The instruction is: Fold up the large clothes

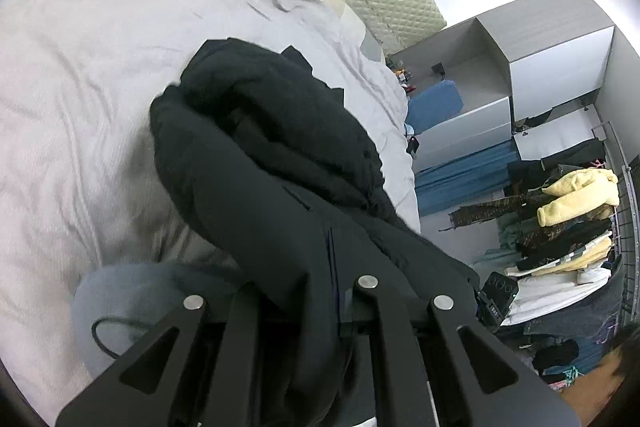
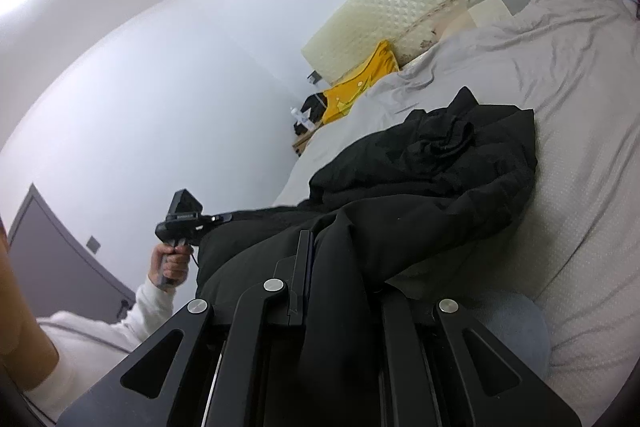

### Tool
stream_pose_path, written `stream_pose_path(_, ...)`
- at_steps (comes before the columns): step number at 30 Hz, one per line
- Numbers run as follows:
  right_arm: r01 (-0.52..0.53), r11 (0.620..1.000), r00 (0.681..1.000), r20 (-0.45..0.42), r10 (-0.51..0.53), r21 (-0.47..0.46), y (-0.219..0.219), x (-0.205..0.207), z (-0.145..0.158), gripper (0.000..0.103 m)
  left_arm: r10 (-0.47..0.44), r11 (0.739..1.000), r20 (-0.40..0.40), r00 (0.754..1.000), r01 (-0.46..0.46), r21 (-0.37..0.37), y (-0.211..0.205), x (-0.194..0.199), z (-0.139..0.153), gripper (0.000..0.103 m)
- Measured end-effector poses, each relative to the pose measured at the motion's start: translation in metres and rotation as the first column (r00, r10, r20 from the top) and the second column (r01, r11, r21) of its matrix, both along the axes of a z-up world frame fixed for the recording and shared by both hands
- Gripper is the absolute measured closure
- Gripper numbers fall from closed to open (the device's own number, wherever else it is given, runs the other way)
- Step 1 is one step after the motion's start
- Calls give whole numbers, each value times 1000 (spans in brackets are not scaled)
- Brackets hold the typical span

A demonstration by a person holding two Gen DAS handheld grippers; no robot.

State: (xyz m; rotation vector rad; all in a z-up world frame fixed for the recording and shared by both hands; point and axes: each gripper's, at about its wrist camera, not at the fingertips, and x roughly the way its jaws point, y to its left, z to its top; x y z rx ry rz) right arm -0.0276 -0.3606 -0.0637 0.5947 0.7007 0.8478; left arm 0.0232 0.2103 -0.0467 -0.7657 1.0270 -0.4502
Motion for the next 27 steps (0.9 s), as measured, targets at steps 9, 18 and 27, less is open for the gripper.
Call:
stream_pose_path(9,99,994,995,-16,-98,39,-13,59,20,95,36,998,17,999,-37,50,-3,44,26,94)
stream_pose_path(18,202,976,972,-139,-190,84,-21,162,12,95,104,986,23,994,-106,126,8,111,33,94)
stream_pose_path(27,302,952,920,-275,-279,48,-16,254,-7,95,163,929,6,987,-156,336,-8,182,26,91)
